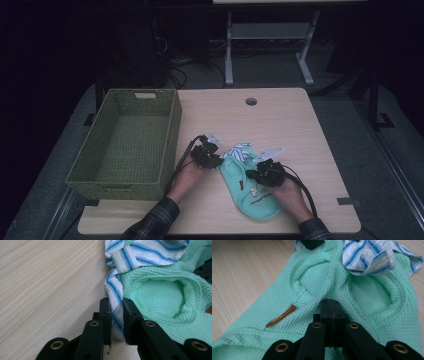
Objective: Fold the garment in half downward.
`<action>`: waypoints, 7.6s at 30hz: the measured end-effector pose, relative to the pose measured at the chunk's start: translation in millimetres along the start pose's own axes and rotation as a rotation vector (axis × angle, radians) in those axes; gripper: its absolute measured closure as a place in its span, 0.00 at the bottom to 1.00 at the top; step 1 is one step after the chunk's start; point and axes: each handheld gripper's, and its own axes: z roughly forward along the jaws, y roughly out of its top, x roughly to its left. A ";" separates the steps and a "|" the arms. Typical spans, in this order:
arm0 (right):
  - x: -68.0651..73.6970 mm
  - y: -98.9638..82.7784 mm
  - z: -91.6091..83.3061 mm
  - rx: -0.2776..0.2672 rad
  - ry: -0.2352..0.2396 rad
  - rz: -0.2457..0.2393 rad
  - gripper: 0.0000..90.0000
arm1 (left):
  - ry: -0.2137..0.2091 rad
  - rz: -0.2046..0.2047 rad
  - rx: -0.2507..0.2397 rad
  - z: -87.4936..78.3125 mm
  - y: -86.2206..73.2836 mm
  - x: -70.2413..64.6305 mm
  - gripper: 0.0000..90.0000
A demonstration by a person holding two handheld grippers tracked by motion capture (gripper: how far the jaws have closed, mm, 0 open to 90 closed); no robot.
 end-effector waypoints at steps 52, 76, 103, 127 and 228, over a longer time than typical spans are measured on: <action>0.1 -23.2 -40.5 -0.004 -0.034 -0.004 1.00 | 0.069 0.008 -0.262 -84.7 18.6 -8.4 0.92; 1.5 -28.3 -30.1 0.048 -0.029 -0.012 1.00 | -0.081 0.146 -0.285 -82.6 22.2 -30.1 0.91; -0.5 -28.6 -30.0 0.044 -0.033 0.014 1.00 | -0.309 0.303 -0.169 -53.7 8.8 -90.5 0.91; -14.7 -6.1 -65.5 -0.061 -0.064 0.013 1.00 | -0.243 0.192 -0.230 -78.6 8.6 -60.8 0.88; -33.7 14.7 -0.8 -0.002 -0.024 -0.022 1.00 | -0.197 0.207 0.076 -38.8 -35.5 -101.7 0.99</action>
